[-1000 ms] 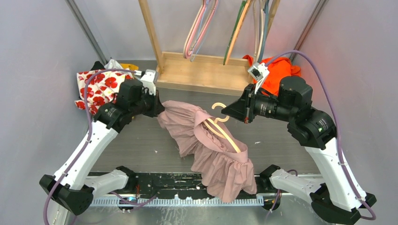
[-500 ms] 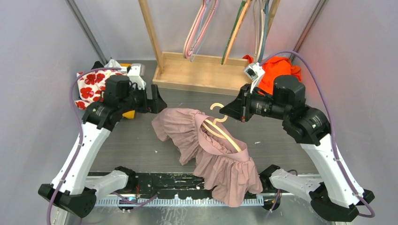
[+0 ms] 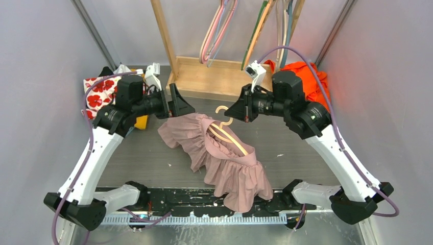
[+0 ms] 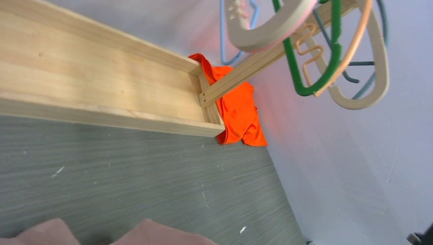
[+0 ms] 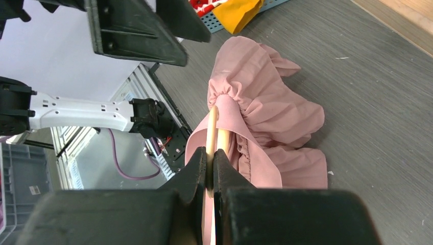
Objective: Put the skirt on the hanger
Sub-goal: Place the hanger at the clothesline.
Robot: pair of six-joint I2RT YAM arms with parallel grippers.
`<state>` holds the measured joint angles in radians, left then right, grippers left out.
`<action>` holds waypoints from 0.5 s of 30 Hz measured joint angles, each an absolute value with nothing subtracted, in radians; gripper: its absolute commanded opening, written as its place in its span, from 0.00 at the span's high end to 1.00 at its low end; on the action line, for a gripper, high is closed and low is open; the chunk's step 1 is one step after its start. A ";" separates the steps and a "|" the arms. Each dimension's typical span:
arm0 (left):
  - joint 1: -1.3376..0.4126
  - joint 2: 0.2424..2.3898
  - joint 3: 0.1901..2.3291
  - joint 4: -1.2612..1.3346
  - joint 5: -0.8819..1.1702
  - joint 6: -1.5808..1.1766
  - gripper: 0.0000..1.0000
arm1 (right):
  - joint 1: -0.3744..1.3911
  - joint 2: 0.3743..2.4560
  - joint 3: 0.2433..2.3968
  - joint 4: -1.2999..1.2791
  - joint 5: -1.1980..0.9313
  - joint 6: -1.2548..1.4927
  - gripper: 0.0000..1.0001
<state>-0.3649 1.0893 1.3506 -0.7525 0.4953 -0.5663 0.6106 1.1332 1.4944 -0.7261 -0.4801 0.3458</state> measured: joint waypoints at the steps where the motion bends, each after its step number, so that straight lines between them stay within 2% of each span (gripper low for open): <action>1: -0.366 1.105 1.346 -0.748 0.501 -0.589 0.01 | 0.625 1.143 1.496 -0.721 -0.470 0.344 0.99; 6: -0.366 1.164 1.352 -0.763 0.453 -0.695 0.01 | 0.745 1.206 1.543 -0.722 -0.360 0.291 0.99; 15: -0.366 1.306 1.542 -0.994 0.299 -0.852 0.00 | 0.982 1.297 1.586 -0.733 -0.008 0.139 0.99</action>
